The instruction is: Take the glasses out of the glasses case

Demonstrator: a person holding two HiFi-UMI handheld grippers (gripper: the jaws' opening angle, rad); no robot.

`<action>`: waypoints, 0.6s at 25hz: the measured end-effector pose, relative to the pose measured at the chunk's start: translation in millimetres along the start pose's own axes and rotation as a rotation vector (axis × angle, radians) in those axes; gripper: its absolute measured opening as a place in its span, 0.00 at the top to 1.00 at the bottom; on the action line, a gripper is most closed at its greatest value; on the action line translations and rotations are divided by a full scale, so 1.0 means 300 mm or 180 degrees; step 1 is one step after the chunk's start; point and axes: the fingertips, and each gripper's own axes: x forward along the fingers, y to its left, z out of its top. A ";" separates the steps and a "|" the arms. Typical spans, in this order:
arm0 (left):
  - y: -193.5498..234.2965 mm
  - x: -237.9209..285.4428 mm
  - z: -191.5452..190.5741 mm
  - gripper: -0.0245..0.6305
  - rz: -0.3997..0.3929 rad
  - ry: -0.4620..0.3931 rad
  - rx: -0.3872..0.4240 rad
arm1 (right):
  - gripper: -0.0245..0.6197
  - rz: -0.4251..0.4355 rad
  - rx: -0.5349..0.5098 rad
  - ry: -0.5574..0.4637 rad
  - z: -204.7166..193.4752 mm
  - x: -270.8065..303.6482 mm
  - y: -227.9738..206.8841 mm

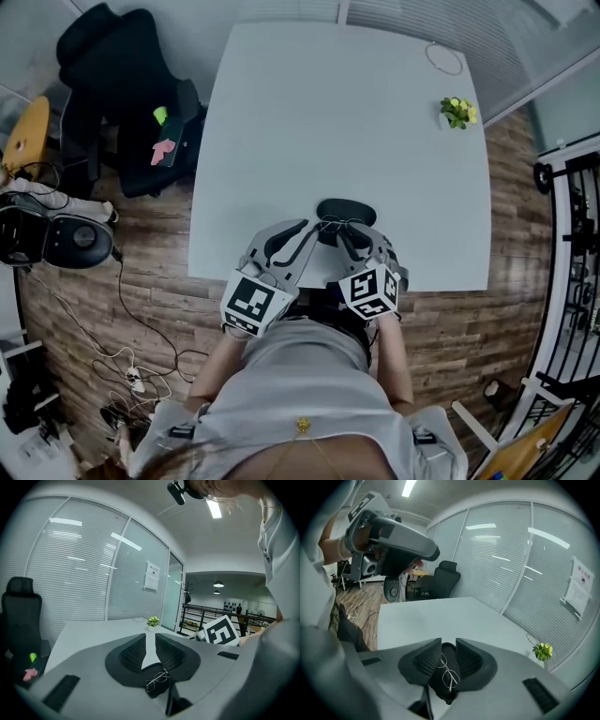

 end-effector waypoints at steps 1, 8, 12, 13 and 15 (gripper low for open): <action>0.008 -0.002 -0.004 0.86 0.0012 0.0009 -0.0015 | 0.81 0.0023 0.0011 0.0053 -0.018 0.013 0.002; 0.062 -0.010 -0.022 0.86 0.0097 0.0044 -0.0106 | 0.80 0.0226 -0.0150 0.0451 -0.145 0.108 0.024; 0.088 -0.017 -0.038 0.86 0.0148 0.0071 -0.0151 | 0.78 0.0388 -0.0258 0.0642 -0.202 0.166 0.040; 0.092 -0.019 -0.042 0.86 0.0164 0.0078 -0.0166 | 0.78 0.0439 -0.0297 0.0688 -0.216 0.179 0.045; 0.102 -0.022 -0.050 0.86 0.0194 0.0087 -0.0198 | 0.77 0.0531 -0.0366 0.0775 -0.242 0.206 0.054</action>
